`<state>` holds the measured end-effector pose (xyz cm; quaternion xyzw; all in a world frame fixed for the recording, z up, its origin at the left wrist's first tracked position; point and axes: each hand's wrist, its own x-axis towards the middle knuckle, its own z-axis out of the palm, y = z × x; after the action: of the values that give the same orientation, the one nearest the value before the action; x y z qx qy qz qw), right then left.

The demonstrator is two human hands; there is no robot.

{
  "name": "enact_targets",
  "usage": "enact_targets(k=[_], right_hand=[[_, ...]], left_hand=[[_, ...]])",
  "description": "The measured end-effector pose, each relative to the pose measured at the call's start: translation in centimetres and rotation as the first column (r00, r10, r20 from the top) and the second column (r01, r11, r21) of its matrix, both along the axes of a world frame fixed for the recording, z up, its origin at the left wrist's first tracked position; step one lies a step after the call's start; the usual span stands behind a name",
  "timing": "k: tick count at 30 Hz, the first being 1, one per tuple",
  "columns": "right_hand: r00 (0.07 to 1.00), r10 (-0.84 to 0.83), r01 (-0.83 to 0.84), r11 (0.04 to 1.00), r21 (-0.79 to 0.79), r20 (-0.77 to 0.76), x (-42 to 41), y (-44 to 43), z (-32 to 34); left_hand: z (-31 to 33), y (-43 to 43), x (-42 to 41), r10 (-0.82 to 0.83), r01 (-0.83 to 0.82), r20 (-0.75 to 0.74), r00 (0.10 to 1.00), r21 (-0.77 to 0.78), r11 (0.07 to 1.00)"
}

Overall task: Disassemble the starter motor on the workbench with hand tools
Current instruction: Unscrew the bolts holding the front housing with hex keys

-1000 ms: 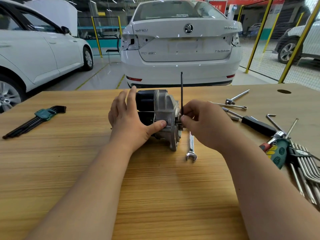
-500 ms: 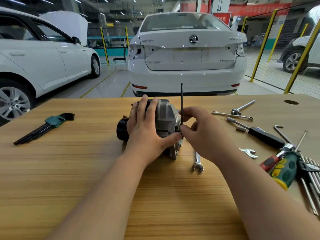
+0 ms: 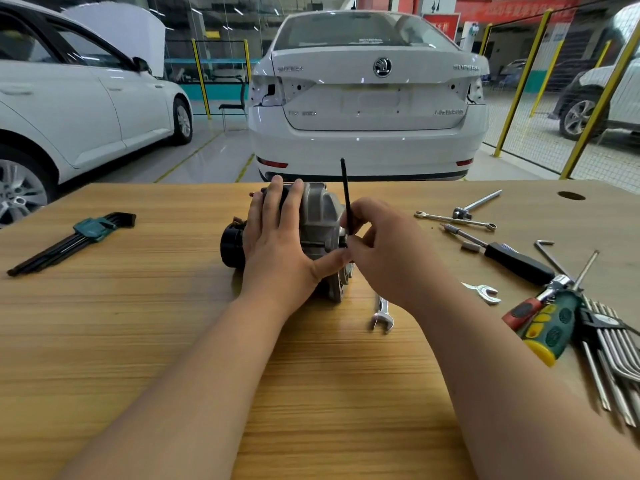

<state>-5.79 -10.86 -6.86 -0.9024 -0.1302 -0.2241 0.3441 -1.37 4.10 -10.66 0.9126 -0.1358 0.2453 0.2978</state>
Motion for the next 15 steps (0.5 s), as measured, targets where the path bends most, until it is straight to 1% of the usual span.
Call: enact_targets(k=[3, 6, 10, 15], right_hand=[[1.0, -0.01, 0.01, 1.0, 0.004, 0.016, -0.3, -0.5, 0.0], [0.999, 0.04, -0.04, 0.999, -0.004, 0.033, -0.7, -0.5, 0.1], [0.995, 0.095, -0.095, 0.995, -0.027, -0.011, -1.2, -0.7, 0.3], [0.989, 0.13, -0.133, 0.99, -0.05, -0.067, -1.5, -0.7, 0.5]], left_hand=[[0.1, 0.3, 0.1, -0.025, 0.025, -0.007, 1.0, 0.003, 1.0], [0.1, 0.5, 0.2, -0.037, 0.037, -0.007, 0.999, 0.013, 0.999], [0.2, 0.6, 0.1, -0.036, 0.036, -0.007, 0.999, 0.018, 0.999], [0.4, 1.5, 0.4, -0.105, 0.108, -0.052, 0.993, 0.053, 0.993]])
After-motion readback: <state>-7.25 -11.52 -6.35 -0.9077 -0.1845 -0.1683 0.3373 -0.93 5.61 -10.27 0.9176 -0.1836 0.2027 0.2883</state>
